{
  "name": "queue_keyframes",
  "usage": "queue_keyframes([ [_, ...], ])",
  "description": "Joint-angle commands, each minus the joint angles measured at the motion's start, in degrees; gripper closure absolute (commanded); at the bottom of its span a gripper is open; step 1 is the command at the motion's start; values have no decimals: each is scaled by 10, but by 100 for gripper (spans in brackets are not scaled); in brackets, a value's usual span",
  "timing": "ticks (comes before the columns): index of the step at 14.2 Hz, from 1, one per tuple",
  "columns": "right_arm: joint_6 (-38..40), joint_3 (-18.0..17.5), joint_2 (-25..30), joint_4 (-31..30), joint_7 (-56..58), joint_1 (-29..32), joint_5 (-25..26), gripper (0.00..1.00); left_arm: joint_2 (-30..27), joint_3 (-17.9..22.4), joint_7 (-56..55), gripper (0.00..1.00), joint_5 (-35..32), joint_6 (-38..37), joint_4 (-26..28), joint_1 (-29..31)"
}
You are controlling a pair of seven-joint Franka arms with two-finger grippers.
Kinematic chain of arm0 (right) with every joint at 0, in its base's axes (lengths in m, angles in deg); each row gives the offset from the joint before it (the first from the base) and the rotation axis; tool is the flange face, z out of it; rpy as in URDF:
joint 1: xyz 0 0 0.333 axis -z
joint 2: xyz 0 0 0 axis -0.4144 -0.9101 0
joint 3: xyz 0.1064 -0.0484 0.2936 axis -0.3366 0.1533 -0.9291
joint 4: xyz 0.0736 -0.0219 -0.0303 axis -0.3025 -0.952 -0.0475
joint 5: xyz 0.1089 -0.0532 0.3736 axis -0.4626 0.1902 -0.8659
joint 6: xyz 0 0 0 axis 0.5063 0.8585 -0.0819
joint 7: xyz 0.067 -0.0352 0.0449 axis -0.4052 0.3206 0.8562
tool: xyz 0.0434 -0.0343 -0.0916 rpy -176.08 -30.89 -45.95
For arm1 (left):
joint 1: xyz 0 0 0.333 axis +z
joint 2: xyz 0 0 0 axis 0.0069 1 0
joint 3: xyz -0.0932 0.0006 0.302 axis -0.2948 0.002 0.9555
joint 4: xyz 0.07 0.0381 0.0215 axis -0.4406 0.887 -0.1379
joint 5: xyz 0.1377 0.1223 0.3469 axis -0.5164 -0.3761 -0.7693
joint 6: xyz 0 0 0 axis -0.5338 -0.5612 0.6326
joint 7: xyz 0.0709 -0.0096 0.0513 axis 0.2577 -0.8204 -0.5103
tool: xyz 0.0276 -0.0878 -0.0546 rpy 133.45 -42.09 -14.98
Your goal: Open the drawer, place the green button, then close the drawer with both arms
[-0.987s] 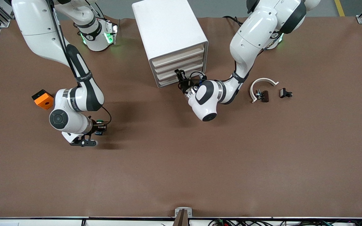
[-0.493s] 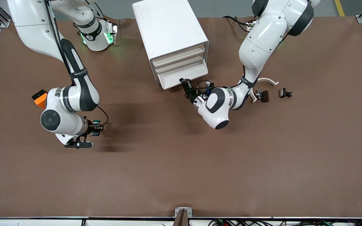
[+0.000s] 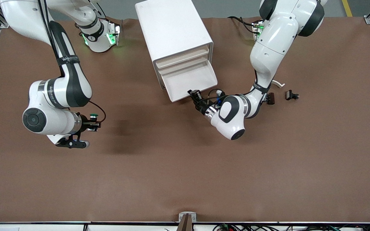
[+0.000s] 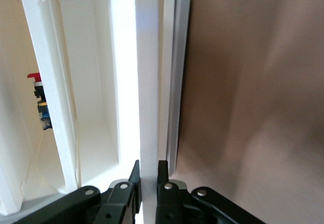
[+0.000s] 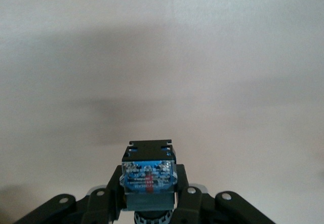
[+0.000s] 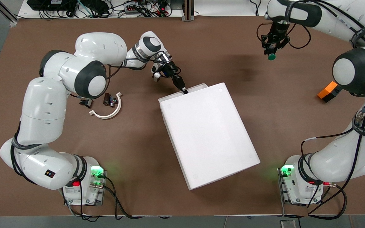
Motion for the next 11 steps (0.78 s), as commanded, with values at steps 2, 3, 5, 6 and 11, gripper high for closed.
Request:
queue_keyframes([
  [2,70,1,22,32,-106,-44,-4,86,4,14,41,45,1,9,-13,15],
  [3,80,1,31,32,-135,-58,-4,86,4,14,41,0,-3,8,-19,15],
  [5,111,1,40,34,-225,-103,-2,86,0,15,42,0,-6,7,-37,17],
  [6,118,1,48,36,-285,-130,-1,86,-1,15,42,0,-8,6,-47,23],
  [11,121,0,50,45,-586,-255,-8,87,-23,17,47,0,-240,3,-123,40],
])
